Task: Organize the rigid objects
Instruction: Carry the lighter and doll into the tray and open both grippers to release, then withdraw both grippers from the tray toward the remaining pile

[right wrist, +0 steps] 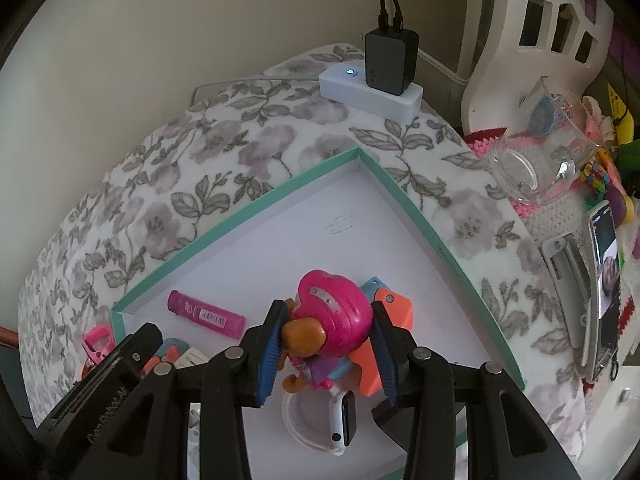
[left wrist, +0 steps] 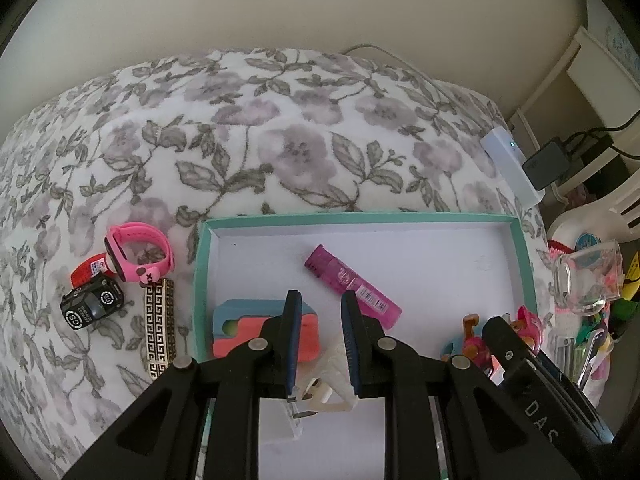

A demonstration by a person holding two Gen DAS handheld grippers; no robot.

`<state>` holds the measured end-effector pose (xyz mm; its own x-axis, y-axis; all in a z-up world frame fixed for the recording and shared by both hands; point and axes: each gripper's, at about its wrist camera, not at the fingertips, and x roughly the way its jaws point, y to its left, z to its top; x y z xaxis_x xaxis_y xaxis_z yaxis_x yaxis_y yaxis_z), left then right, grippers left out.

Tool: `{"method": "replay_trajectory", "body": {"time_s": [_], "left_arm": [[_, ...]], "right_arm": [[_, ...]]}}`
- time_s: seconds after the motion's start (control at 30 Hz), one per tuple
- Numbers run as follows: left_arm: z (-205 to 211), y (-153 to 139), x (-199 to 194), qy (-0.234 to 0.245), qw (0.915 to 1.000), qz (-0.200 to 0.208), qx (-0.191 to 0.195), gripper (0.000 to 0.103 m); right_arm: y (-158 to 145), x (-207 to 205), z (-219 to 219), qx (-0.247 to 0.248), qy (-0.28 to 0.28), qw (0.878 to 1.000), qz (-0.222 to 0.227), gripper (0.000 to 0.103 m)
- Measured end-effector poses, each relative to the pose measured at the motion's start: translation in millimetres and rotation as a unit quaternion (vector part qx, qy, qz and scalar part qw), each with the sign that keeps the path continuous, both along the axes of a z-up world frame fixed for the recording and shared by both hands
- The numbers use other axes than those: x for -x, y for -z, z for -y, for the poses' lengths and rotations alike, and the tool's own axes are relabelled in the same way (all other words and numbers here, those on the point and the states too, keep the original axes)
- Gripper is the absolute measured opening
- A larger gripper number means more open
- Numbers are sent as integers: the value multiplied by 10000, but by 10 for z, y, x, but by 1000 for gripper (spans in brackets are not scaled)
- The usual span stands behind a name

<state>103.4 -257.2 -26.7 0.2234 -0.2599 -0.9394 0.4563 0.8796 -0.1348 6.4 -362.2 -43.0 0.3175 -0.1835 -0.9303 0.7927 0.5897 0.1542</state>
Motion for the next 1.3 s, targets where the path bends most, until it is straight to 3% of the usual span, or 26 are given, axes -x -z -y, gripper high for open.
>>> {"method": "replay_trajectory", "body": {"time_s": [0.17, 0.27, 0.3, 0.43, 0.53, 0.6, 0.67, 0.83, 0.97, 1.23, 1.3], "left_arm": [[-40, -47, -25, -73, 10000, 25, 4, 23], [-72, -88, -41, -132, 9999, 53, 7, 32], [-86, -105, -47, -151, 9999, 69, 4, 37], [-125, -162, -62, -214, 9996, 155, -39, 41], [-163, -193, -81, -280, 9993, 225, -117, 52], [-209, -208, -106, -369, 9989, 252, -153, 61], [-246, -218, -128, -444, 9985, 260, -181, 74], [-324, -221, -177, -614, 9967, 376, -364, 79], [-387, -193, -216, -741, 9951, 417, -512, 94], [-536, -166, -289, -979, 9932, 306, -559, 94], [-562, -161, -302, -1020, 9927, 288, -567, 94]], "right_arm": [[-39, -1, -3, 43, -5, 10000, -2, 48], [-77, 8, 2, 105, 13, 9999, -4, 59], [-88, 11, 2, 122, 17, 9999, -2, 59], [-137, 19, 2, 187, 28, 9998, 12, 59], [-175, 23, -1, 248, 25, 9997, 15, 61], [-199, 29, 3, 281, 30, 9996, 45, 71], [-210, 33, 0, 322, 31, 9995, 52, 74], [-216, 30, 2, 378, -2, 9993, 19, 82], [-217, 31, -4, 398, -37, 9992, 9, 83], [-202, 16, -11, 447, -92, 9989, -90, 85], [-197, 11, -11, 449, -100, 9989, -111, 102]]}}
